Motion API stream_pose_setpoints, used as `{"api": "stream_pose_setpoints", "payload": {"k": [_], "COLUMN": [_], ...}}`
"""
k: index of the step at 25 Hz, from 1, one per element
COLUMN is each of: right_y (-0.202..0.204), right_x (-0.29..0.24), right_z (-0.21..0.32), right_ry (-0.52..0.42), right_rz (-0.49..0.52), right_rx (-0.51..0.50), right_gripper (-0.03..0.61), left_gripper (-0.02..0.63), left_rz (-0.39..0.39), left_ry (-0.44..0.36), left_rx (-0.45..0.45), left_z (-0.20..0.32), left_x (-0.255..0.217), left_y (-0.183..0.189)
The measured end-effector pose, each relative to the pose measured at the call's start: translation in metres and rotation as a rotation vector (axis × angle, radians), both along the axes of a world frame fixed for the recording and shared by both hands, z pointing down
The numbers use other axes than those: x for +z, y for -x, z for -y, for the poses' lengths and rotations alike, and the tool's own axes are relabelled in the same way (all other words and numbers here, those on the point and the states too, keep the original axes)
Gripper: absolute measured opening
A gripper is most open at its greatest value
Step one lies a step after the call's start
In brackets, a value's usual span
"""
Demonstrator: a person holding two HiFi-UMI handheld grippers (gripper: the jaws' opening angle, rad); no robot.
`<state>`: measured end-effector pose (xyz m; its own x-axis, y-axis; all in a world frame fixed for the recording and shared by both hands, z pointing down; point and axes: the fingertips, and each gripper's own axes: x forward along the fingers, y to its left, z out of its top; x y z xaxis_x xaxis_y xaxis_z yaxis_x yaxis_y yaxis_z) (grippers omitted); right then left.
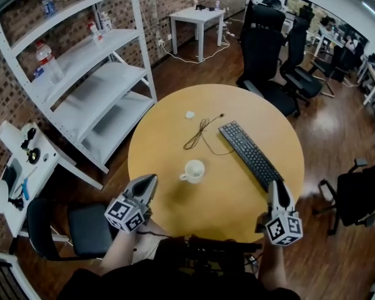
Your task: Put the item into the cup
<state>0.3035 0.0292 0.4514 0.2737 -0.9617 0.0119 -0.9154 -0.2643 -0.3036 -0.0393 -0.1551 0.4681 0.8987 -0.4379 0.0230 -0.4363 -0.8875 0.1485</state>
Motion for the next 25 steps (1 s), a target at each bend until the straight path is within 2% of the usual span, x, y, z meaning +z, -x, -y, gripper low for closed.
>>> {"api": "stream_pose_setpoints", "payload": {"k": [4,8,11,15,21,25], "right_y": [-0.006,-0.015,-0.012,-0.010,-0.017,-0.017], "right_x": [0.008,0.007,0.006,0.010,0.014,0.017], "right_z": [-0.016,-0.026,-0.025,-0.024,-0.025,-0.020], "right_ry": [0.044,0.026,0.044,0.078,0.048,0.041], "right_rz": [-0.016,-0.031,-0.041,-0.057,0.010,-0.002], "right_rx": [0.003,0.028,0.015,-0.008,-0.017,-0.028], "right_gripper": [0.063,0.008,0.008,0.008,0.006,0.006], "left_gripper": [-0.005,-0.005,-0.005,-0.005,-0.005,-0.005], "left_rz": [-0.004,-0.001,0.018,0.003,-0.003,0.000], "left_ry": [0.015,0.023,0.013,0.009,0.009,0.004], "left_rx": [-0.017,-0.023,-0.031,-0.070,-0.076,-0.078], "left_z": [-0.011,-0.021,-0.026,-0.025,-0.024,-0.021], "left_x": [0.007,0.011,0.011,0.009,0.010,0.010], "left_y": [-0.006,-0.008,-0.007,-0.002,-0.005,-0.005]}}
